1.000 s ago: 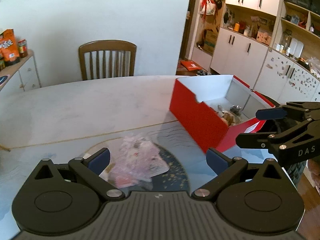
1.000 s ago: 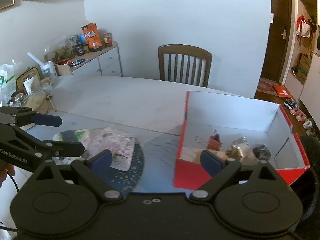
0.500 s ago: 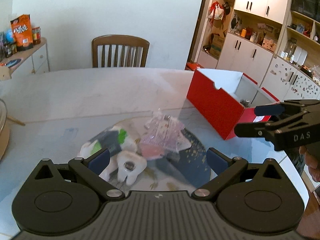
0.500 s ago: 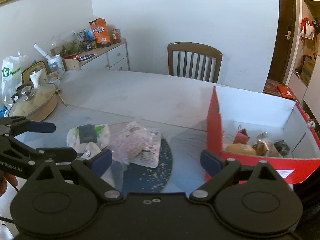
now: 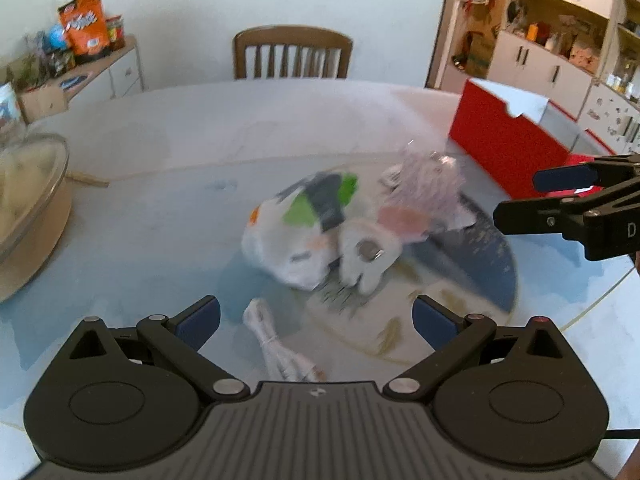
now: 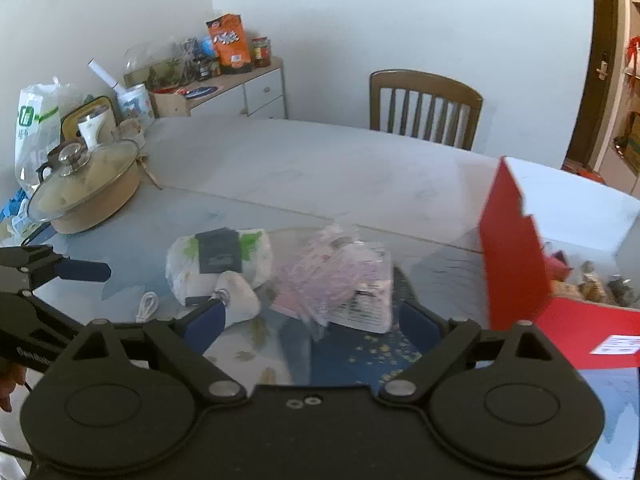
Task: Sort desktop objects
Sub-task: 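Withdraw both tools from the box and reach toward the white cable, then grasp the white cable with the left tool while the right tool grasps the white tooth toy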
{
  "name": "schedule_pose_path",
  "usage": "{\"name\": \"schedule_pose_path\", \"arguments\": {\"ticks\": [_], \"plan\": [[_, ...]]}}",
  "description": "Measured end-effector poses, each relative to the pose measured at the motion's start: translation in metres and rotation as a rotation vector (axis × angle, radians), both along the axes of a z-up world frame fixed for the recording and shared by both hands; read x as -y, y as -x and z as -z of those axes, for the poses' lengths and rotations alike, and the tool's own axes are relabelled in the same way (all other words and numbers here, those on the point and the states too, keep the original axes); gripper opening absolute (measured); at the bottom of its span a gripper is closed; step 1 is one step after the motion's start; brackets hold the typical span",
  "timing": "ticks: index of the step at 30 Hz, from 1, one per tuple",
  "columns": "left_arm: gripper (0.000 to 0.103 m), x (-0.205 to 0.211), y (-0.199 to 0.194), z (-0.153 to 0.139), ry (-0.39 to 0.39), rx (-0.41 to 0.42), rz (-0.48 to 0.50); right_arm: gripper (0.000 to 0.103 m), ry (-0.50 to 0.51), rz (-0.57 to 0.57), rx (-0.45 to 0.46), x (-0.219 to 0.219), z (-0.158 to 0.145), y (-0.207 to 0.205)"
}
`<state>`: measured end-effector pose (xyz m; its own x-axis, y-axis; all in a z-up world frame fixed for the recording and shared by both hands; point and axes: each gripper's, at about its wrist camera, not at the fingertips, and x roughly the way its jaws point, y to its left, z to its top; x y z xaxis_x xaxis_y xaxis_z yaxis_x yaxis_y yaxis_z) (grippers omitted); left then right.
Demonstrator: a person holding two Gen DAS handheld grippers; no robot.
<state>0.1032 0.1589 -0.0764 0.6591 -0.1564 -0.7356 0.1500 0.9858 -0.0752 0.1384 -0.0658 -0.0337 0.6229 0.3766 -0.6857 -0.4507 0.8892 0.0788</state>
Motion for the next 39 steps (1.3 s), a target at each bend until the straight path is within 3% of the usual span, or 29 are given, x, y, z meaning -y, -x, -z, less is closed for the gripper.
{"name": "schedule_pose_path", "arguments": {"ticks": [6, 18, 22, 24, 28, 35, 39], "plan": [[0.103, -0.01, -0.003, 0.018, -0.027, -0.034, -0.039, 0.089, 0.002, -0.048, -0.029, -0.028, 0.015, -0.007], [0.1, -0.01, -0.003, 0.034, -0.039, -0.027, 0.0, 0.082, 0.062, -0.091, -0.068, -0.066, 0.042, -0.019], [0.082, -0.011, -0.004, 0.038, -0.026, -0.042, 0.014, 0.078, 0.077, -0.088, -0.077, -0.073, 0.05, -0.024], [0.08, -0.01, -0.005, 0.038, -0.032, -0.036, 0.021, 0.078, 0.082, -0.091, -0.083, -0.077, 0.053, -0.025], [0.065, -0.008, -0.006, 0.037, -0.044, -0.022, 0.037, 0.074, 0.088, -0.081, -0.095, -0.082, 0.059, -0.029], [0.033, -0.008, -0.011, 0.034, -0.047, -0.022, 0.055, 0.067, 0.094, -0.078, -0.118, -0.09, 0.067, -0.035], [0.022, -0.009, -0.015, 0.034, -0.054, -0.026, 0.065, 0.061, 0.093, -0.077, -0.135, -0.093, 0.07, -0.037]]}}
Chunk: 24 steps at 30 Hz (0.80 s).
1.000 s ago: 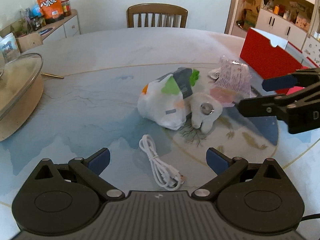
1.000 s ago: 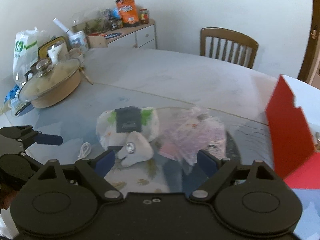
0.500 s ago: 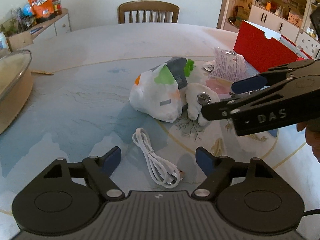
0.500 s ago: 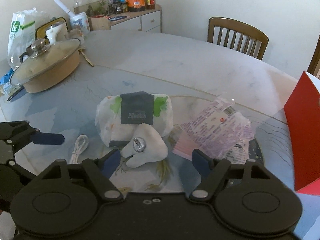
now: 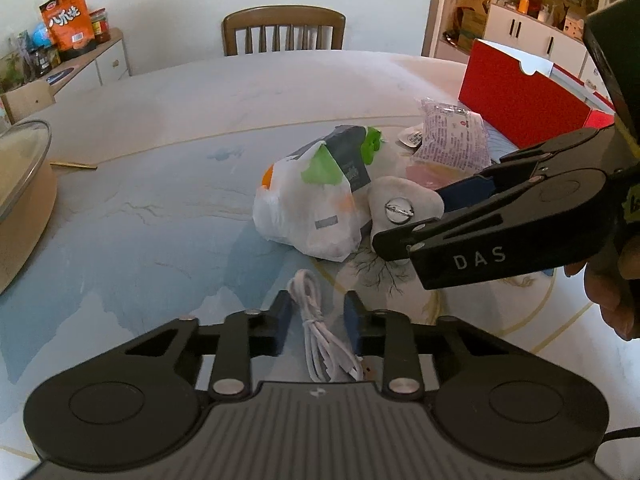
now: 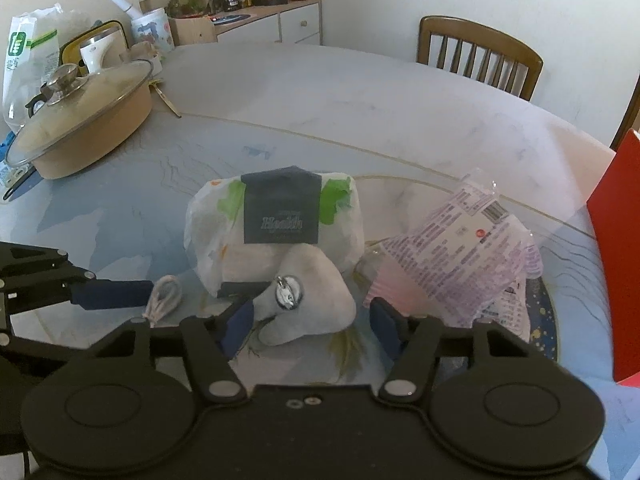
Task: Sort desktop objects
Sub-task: 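Grasp the white cable with the left tool while the right tool grasps the white tooth toy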
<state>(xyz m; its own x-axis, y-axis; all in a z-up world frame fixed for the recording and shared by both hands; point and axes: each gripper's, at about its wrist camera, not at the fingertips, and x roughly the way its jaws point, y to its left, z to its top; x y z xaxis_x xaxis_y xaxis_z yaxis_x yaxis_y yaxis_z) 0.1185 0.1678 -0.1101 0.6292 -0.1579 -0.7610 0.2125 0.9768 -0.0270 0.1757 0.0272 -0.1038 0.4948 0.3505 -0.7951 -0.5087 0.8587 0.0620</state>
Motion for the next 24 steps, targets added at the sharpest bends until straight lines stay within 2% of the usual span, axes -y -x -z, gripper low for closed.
{"name": "schedule_pose_path", "arguments": {"ticks": [2, 4, 6, 14, 24], "plan": [[0.016, 0.0, -0.001, 0.0, -0.002, -0.001, 0.002, 0.057, 0.0, 0.001, -0.005, -0.001, 0.001, 0.0], [0.014, -0.001, -0.003, 0.0, 0.007, -0.003, 0.001, 0.052, -0.008, 0.0, -0.011, -0.001, 0.002, -0.001], [0.014, -0.001, -0.003, 0.0, 0.012, -0.004, 0.001, 0.046, -0.015, -0.002, -0.016, 0.0, 0.001, 0.001], [0.013, -0.002, -0.003, 0.001, 0.024, -0.001, -0.013, 0.032, -0.02, -0.003, -0.007, 0.006, -0.005, 0.006], [0.012, -0.003, -0.001, 0.0, 0.043, -0.003, -0.047, 0.029, 0.009, 0.005, 0.001, 0.018, -0.011, 0.016]]}}
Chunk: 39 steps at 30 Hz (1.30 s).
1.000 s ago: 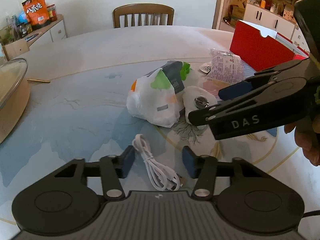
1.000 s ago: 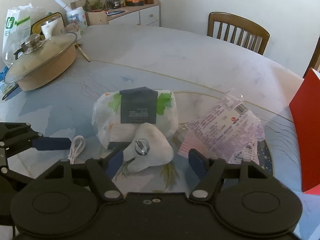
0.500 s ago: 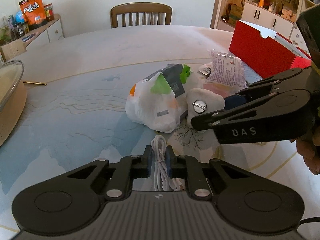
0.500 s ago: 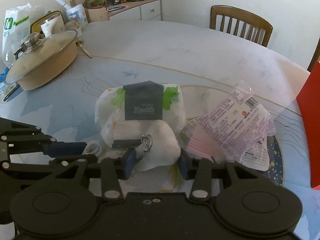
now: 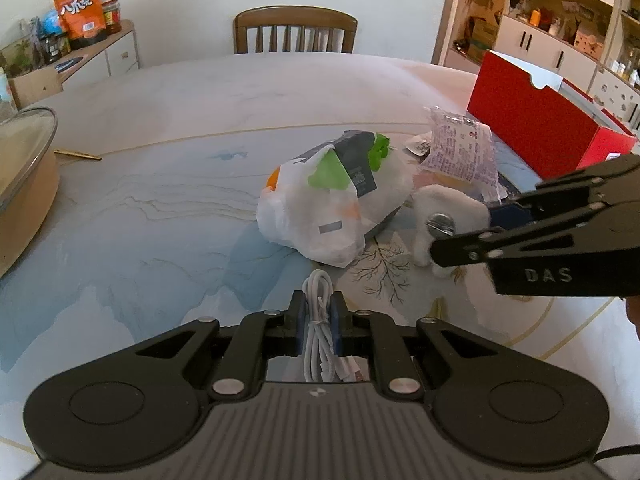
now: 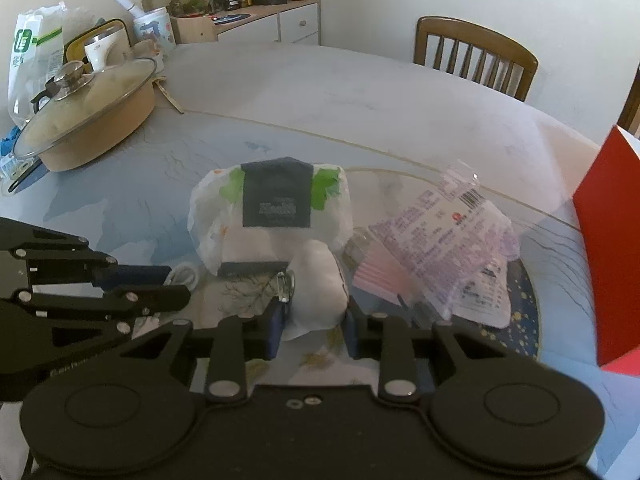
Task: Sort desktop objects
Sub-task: 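Grasp the white cable with the left tool while the right tool grasps the white tooth toy, then carry the cable and tooth toy with both tools over the red box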
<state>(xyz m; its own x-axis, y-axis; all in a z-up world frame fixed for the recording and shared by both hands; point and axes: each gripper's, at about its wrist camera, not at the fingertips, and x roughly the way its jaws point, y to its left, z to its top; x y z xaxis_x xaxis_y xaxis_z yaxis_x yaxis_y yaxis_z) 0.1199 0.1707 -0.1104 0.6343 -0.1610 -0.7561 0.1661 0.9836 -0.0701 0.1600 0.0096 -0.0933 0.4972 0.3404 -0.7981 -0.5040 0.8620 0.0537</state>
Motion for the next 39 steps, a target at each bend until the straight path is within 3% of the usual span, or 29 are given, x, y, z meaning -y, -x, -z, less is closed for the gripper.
{"name": "schedule_pose_path", "arguments": {"ticks": [20, 28, 39], "plan": [[0.011, 0.022, 0.014, -0.011, 0.038, -0.008, 0.038, 0.029, 0.004, 0.112, -0.03, 0.074, -0.004, 0.035], [0.009, 0.055, 0.019, -0.023, 0.046, 0.02, 0.109, 0.029, -0.003, 0.186, -0.034, 0.118, -0.012, 0.05], [0.006, 0.109, 0.01, -0.045, 0.119, 0.037, 0.185, 0.029, -0.014, 0.276, -0.017, 0.177, -0.031, 0.061]]}}
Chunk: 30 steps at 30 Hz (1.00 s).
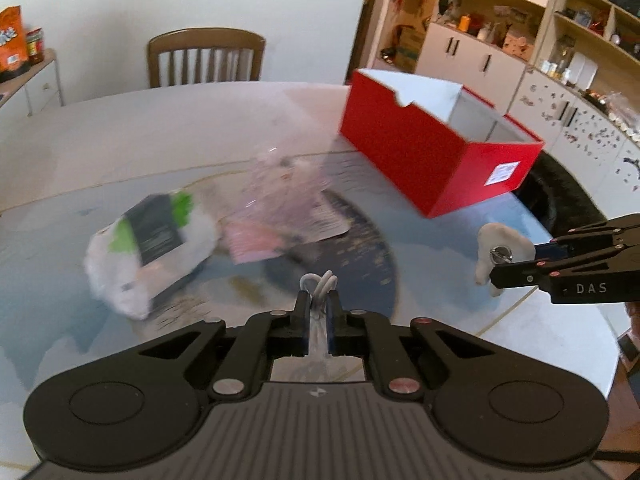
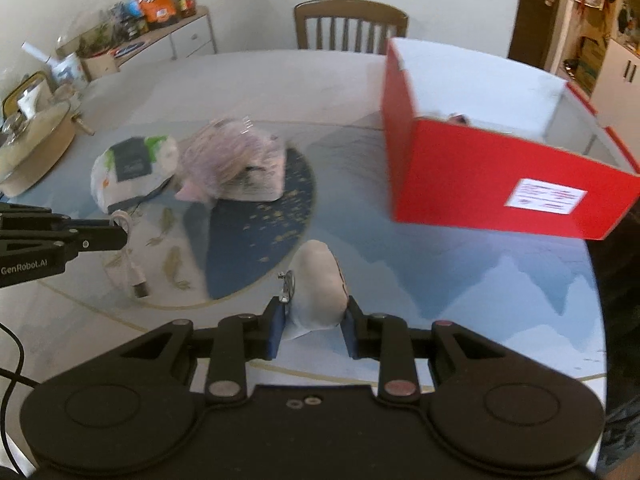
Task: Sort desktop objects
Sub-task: 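Carry the cable and tooth toy with both tools over the red box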
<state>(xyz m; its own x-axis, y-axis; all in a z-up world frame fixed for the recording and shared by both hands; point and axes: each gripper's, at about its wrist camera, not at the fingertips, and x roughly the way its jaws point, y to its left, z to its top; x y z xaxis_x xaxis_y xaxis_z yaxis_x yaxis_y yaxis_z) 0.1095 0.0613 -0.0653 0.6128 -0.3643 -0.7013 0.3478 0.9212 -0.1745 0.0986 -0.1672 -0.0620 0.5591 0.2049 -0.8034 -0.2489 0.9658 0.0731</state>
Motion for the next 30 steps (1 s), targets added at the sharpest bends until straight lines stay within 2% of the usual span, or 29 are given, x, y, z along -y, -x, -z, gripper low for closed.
{"name": "schedule_pose_path", "arguments": {"ticks": [9, 19, 30], "plan": [[0.006, 0.052, -0.013, -0.03, 0.056, 0.053, 0.044, 0.029, -0.022, 0.039, 0.054, 0.051, -0.03, -0.005], [0.006, 0.106, -0.035, -0.063, 0.114, 0.105, 0.063, 0.029, -0.047, 0.025, 0.11, 0.103, -0.063, -0.026], [0.006, 0.169, -0.068, -0.104, 0.12, 0.185, 0.089, 0.029, -0.019, 0.02, 0.2, 0.158, -0.086, -0.07]]}}
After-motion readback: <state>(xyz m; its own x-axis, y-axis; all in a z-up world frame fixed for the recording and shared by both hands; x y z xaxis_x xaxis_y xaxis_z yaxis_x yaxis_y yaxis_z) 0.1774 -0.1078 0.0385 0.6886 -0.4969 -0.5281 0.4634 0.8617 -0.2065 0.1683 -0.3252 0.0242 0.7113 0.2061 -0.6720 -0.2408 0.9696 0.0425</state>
